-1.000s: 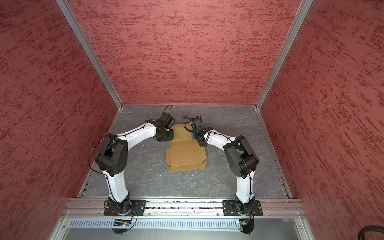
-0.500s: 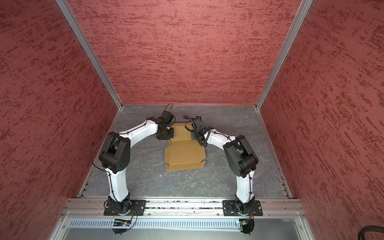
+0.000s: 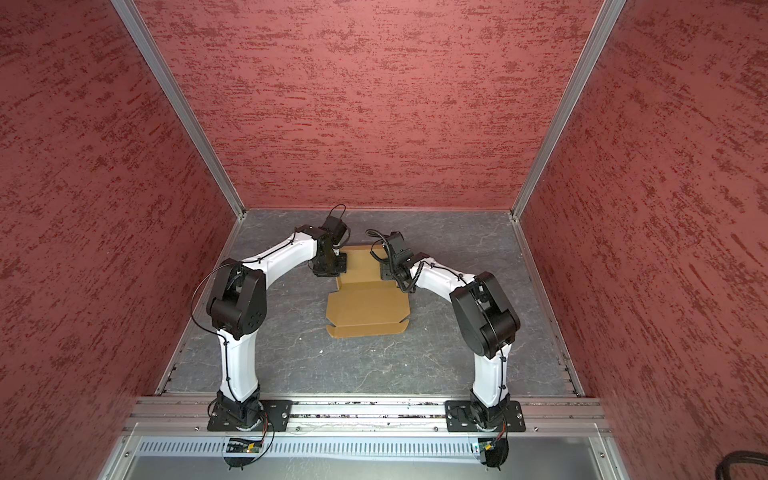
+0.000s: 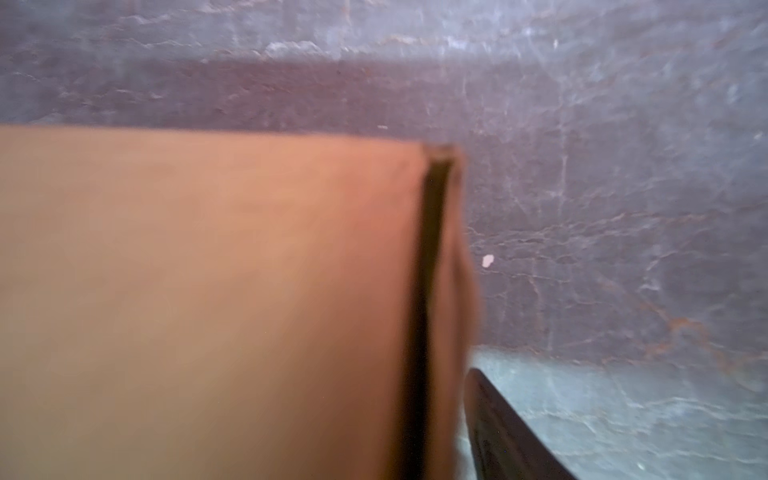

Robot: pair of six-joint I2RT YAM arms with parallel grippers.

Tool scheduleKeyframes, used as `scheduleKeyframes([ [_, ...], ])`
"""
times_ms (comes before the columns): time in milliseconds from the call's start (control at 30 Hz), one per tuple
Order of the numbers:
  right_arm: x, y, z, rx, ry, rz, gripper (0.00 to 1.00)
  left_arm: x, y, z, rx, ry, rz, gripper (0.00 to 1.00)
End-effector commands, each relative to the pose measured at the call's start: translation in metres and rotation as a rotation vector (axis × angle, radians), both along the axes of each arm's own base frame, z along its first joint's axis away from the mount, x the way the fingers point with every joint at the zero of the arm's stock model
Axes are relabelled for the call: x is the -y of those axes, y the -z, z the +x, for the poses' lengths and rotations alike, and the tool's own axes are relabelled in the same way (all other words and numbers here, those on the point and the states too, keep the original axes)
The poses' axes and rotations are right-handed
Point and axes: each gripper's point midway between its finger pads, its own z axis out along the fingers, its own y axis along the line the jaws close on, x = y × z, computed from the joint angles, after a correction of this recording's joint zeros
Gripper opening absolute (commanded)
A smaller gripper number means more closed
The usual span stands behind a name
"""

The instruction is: Fold the paper box

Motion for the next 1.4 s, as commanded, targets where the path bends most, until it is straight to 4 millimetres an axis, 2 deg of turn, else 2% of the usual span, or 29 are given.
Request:
scheduleKeyframes([
  [0,0.002,-0.035,-0.004,0.044,-0.012,0.043,0.68,-0.002,-0.002,-0.009,-0.057,0.025,0.004,0.00],
  [267,0.013,-0.066,-0.019,0.093,-0.018,0.058,0.74,-0.004,0.001,-0.018,-0.130,0.051,0.020,0.00],
  [533,0.031,-0.079,-0.031,0.112,-0.003,0.076,0.76,-0.009,0.013,-0.029,-0.235,0.065,0.036,0.00],
  [767,0.038,-0.090,-0.033,0.143,0.002,0.111,0.77,-0.014,0.024,-0.051,-0.367,0.078,0.035,0.00],
  [967,0.034,-0.092,-0.032,0.153,-0.014,0.143,0.78,-0.018,0.027,-0.075,-0.475,0.092,0.044,0.00],
  [1067,0.032,-0.092,-0.034,0.159,-0.019,0.159,0.78,-0.019,0.025,-0.083,-0.504,0.098,0.042,0.04],
  [1367,0.037,-0.084,-0.043,0.157,-0.018,0.181,0.78,-0.022,0.025,-0.092,-0.545,0.100,0.056,0.14],
])
